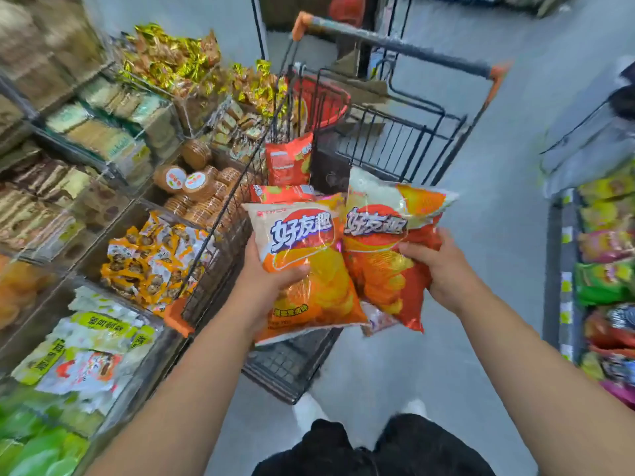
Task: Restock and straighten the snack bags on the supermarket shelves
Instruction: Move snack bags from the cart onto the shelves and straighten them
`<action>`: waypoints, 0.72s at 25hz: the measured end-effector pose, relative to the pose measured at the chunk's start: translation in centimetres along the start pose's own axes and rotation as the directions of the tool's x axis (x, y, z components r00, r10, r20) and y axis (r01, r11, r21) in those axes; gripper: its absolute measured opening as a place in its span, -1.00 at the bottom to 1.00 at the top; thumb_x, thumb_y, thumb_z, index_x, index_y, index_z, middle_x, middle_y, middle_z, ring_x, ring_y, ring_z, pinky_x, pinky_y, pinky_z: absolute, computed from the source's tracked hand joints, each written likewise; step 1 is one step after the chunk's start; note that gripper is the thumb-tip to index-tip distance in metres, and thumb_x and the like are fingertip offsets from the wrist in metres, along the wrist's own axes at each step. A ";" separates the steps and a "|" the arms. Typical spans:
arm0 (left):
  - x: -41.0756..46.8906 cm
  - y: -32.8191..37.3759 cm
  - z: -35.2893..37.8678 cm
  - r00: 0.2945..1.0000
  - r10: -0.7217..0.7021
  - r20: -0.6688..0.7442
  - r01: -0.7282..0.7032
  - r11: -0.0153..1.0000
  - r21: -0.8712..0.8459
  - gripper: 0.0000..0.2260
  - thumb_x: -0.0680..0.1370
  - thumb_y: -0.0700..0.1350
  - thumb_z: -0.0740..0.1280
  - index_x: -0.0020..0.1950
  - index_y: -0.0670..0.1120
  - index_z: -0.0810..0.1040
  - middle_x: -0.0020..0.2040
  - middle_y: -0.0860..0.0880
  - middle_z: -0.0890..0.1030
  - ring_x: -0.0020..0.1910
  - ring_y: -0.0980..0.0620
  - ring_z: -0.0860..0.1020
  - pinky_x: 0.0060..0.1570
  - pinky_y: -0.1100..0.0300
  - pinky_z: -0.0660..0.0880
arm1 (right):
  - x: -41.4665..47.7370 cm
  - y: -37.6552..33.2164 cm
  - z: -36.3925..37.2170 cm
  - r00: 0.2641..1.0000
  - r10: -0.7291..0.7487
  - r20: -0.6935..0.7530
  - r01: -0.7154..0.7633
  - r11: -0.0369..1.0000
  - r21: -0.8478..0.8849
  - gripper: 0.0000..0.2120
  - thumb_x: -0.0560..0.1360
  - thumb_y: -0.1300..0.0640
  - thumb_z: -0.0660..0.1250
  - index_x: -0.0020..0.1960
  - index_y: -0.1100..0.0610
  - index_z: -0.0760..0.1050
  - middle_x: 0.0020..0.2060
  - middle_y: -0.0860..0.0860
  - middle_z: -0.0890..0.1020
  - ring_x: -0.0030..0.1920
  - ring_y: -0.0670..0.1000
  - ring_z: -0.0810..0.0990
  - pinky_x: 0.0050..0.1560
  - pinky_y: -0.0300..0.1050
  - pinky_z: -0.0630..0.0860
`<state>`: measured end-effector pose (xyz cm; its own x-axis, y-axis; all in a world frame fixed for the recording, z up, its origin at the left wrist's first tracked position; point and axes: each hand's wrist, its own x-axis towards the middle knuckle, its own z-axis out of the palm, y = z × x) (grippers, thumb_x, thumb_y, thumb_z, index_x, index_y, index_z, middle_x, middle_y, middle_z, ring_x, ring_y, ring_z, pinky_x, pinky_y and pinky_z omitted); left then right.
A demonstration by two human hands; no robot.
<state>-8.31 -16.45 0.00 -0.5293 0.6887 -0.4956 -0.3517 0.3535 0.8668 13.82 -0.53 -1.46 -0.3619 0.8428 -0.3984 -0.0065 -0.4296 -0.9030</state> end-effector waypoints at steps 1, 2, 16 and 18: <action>-0.5 0.6 1.3 1.000 0.002 0.031 -0.003 1.000 0.012 -0.06 0.23 -0.24 0.63 0.49 0.10 0.23 0.19 -0.05 0.63 0.07 -0.14 0.65 0.01 -0.20 0.60 | -0.7 -0.9 -1.9 1.000 0.005 0.010 -0.006 1.000 0.031 -0.10 -0.06 0.09 0.68 0.22 0.21 0.43 0.03 0.15 0.66 -0.09 0.08 0.67 -0.03 0.01 0.60; -1.1 1.3 2.6 0.998 0.005 0.055 -0.006 1.000 0.019 -0.04 0.20 -0.23 0.63 0.48 0.10 0.24 0.18 -0.06 0.64 0.06 -0.16 0.66 0.02 -0.23 0.60 | -1.3 -1.7 -3.8 1.000 0.013 0.029 -0.015 0.998 0.059 0.03 -0.13 0.03 0.69 0.27 0.25 0.42 0.08 0.18 0.64 -0.06 0.10 0.67 -0.02 0.00 0.62; -11.0 0.9 37.1 0.815 0.062 0.577 -0.152 0.982 0.109 -0.28 0.31 -0.37 0.51 0.39 0.00 0.34 0.13 -0.14 0.64 -0.04 -0.13 0.68 -0.21 -0.01 0.64 | -15.8 -11.2 -36.2 0.954 -0.091 -0.285 0.138 0.979 0.151 -0.13 0.20 -0.04 0.58 0.43 0.06 0.32 0.19 0.09 0.62 0.15 0.16 0.61 0.21 0.18 0.51; -12.8 0.3 41.8 0.785 0.045 0.618 -0.159 0.979 0.131 -0.24 0.29 -0.32 0.53 0.40 0.02 0.32 0.11 -0.12 0.64 -0.03 -0.16 0.67 -0.20 -0.03 0.63 | -17.8 -11.3 -40.0 0.936 -0.138 -0.325 0.123 0.990 -0.066 -0.03 0.28 -0.15 0.55 0.53 -0.07 0.09 0.33 -0.01 0.50 0.32 0.11 0.47 0.36 0.18 0.38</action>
<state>30.57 1.31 8.90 0.0462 0.9476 -0.3162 -0.1595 0.3195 0.9341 57.62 2.30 9.44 -0.0347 0.9531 -0.3007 0.0110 -0.3005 -0.9537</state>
